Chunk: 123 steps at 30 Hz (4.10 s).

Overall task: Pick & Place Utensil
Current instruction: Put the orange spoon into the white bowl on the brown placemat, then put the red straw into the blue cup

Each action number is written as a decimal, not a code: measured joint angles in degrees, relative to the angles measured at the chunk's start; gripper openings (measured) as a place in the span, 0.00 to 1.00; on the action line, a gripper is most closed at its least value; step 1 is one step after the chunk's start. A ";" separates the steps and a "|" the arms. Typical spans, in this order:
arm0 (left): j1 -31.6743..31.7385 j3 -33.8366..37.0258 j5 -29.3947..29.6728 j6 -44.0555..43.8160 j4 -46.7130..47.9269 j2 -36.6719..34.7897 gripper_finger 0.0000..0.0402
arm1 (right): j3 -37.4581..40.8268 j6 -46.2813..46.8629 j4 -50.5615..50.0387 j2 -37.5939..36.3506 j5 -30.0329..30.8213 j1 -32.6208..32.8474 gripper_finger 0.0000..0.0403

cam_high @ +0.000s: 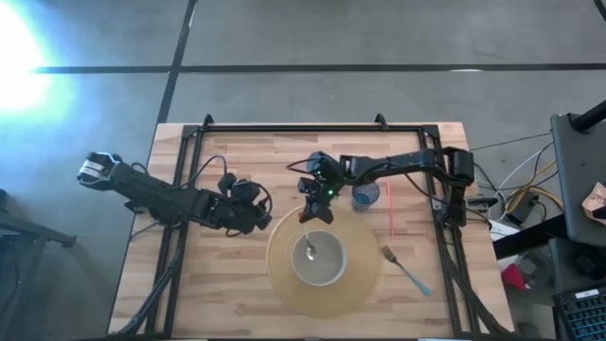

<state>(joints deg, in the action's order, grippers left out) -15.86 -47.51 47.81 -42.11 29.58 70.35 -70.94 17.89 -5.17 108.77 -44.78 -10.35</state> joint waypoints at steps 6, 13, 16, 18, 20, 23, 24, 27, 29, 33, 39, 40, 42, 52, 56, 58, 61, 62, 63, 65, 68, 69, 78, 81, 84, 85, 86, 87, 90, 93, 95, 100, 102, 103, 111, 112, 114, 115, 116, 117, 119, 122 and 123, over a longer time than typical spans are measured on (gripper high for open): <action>0.12 0.00 0.02 -0.04 -0.07 0.00 0.52 | -0.02 -0.04 -0.02 2.36 0.00 0.07 0.02; 0.15 0.00 0.00 -0.35 -0.09 0.00 0.52 | -0.02 -1.36 -0.21 3.54 -0.06 0.09 0.02; 0.15 0.00 0.00 -0.35 -0.19 0.00 0.52 | -0.02 -2.83 -0.08 3.47 -0.04 0.11 0.02; 0.15 0.00 0.00 -0.35 -0.30 0.00 0.52 | -0.02 -3.23 -0.44 3.47 -0.10 0.09 0.02; 0.15 0.00 0.00 -0.35 -0.37 0.00 0.52 | -0.02 -3.84 -0.47 3.47 -0.11 0.09 0.02; 0.15 0.00 0.00 -0.35 -0.52 0.00 0.52 | -0.02 -4.81 -0.75 3.47 -0.24 0.09 0.02; 0.15 0.00 0.00 -0.35 -0.52 0.00 0.52 | -0.02 -4.83 -0.97 3.47 -0.24 0.09 0.02; 0.15 0.00 0.01 -0.35 -0.52 0.00 0.52 | -0.02 -5.88 -2.16 3.45 -0.28 0.09 0.02; 0.15 0.00 0.02 -0.35 -0.52 0.00 0.52 | -0.02 -6.26 -2.59 3.45 -0.25 0.09 0.04; 0.15 -0.02 0.00 -0.35 -0.50 0.00 0.52 | -0.02 -6.69 -3.16 3.45 0.09 0.09 0.09; 0.18 -0.02 0.01 -0.35 -0.50 0.00 0.52 | 0.00 -6.51 -3.68 3.31 0.07 0.09 0.19; 0.20 -0.02 0.00 -0.33 -0.50 0.00 0.52 | 0.00 -6.49 -3.90 3.15 0.05 0.09 0.20; 0.22 -0.02 0.00 -0.35 -0.50 0.00 0.52 | 0.00 -6.52 -4.76 2.50 0.02 0.07 0.23; 0.26 -0.02 -0.04 -0.31 -1.01 0.00 0.52 | 0.02 -9.79 -10.32 -3.50 -0.12 -0.39 0.29; 0.26 -0.26 -0.46 -0.31 -1.09 0.00 0.52 | 0.02 -12.09 -13.95 -7.40 -0.10 -0.62 0.30; 0.28 -0.37 -0.45 -0.31 -1.18 0.00 0.52 | 0.02 -13.12 -16.21 -9.65 -0.10 -0.61 0.30; 0.37 -0.57 -0.44 -0.09 -1.51 0.00 0.52 | 0.02 -13.91 -20.29 -13.33 0.18 -0.20 0.28; 0.40 -0.59 -0.42 -0.05 -1.70 0.00 0.52 | 0.02 -13.92 -21.19 -14.55 1.28 0.22 0.28; 0.44 -0.59 -0.46 -0.02 -1.63 0.00 0.52 | 0.00 -14.07 -22.72 -16.01 3.46 0.69 0.27; 0.67 -0.59 -0.44 -0.02 -1.72 0.00 0.52 | 0.02 -14.31 -26.42 -18.62 9.59 2.11 0.26; 1.43 -0.59 -0.45 0.02 -1.67 0.00 0.52 | 0.24 -15.36 -31.85 -22.57 17.59 4.36 0.24; 1.89 -0.59 -0.44 0.18 -1.72 0.00 0.52 | 0.29 -15.27 -32.79 -23.80 19.34 5.11 0.24; 9.40 -0.57 -6.18 6.47 -2.21 -0.15 0.52 | 6.25 -6.16 -34.45 -34.23 30.27 7.78 0.21; 12.18 -0.57 -9.10 9.59 -3.62 -0.28 0.52 | 10.08 -0.57 -34.77 -37.85 32.24 7.85 0.21; 14.84 -0.57 -13.44 13.43 -6.32 -0.31 0.52 | 14.03 5.43 -34.89 -41.38 33.76 8.12 0.22; 15.66 -0.57 -15.10 14.73 -7.28 -0.31 0.52 | 15.41 7.61 -34.87 -42.66 34.44 8.24 0.22; 16.42 -0.57 -16.78 16.02 -8.37 -0.31 0.52 | 16.70 9.62 -35.00 -43.80 34.68 8.36 0.22; 17.13 -0.57 -18.42 17.15 -9.48 -0.31 0.52 | 17.87 11.55 -35.05 -44.79 34.82 8.56 0.23; 18.67 -0.57 -22.58 19.73 -11.78 -0.31 0.52 | 21.20 16.84 -35.04 -47.73 36.15 9.22 0.22; 19.55 -0.57 -24.57 21.54 -12.76 -0.32 0.52 | 23.96 21.91 -34.89 -49.96 36.77 10.37 0.21; 19.83 -0.57 -24.70 22.40 -12.96 -0.33 0.52 | 25.78 25.63 -34.97 -51.04 37.64 11.62 0.20; 20.00 -0.57 -25.04 24.34 -12.92 -0.33 0.52 | 28.49 35.38 -34.98 -51.65 38.98 16.14 0.19; 20.07 -0.57 -26.06 25.03 -12.95 -0.33 0.52 | 28.80 39.68 -34.91 -50.99 39.06 18.50 0.20; 20.09 -0.57 -26.38 25.55 -12.93 -0.33 0.52 | 28.85 41.82 -34.82 -50.49 39.32 19.88 0.20; 20.41 -0.57 -27.69 29.34 -12.89 -0.33 0.52 | 27.00 57.42 -34.69 -46.79 49.04 32.22 0.18; 20.42 -0.57 -27.69 29.78 -12.90 -0.33 0.52 | 26.89 59.30 -34.76 -46.53 50.60 33.46 0.18; 20.44 -0.57 -27.69 30.51 -12.87 -0.33 0.52 | 26.84 63.07 -35.13 -45.92 52.89 35.47 0.17; 20.48 -0.57 -27.69 30.85 -12.92 -0.33 0.52 | 26.84 64.86 -35.73 -45.59 53.68 36.11 0.17; 20.50 -0.57 -27.69 31.33 -12.88 -0.33 0.52 | 26.82 66.58 -36.86 -45.17 54.11 36.59 0.17; 20.52 -0.57 -27.68 31.64 -12.89 -0.33 0.52 | 26.82 67.90 -38.17 -44.82 54.19 36.79 0.17; 20.52 -0.57 -27.67 32.11 -12.86 -0.33 0.52 | 26.82 70.16 -41.29 -44.08 54.23 36.74 0.18; 20.55 -0.57 -27.67 33.12 -12.81 -0.33 0.52 | 26.82 72.97 -46.19 -43.33 54.27 36.12 0.20; 20.59 -0.57 -27.69 33.36 -12.87 -0.33 0.52 | 26.82 73.53 -47.52 -43.23 54.29 35.85 0.20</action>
<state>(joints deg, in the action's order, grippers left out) 4.73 -48.07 20.12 -8.75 16.71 70.02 -44.12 91.42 -52.69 65.55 9.51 25.51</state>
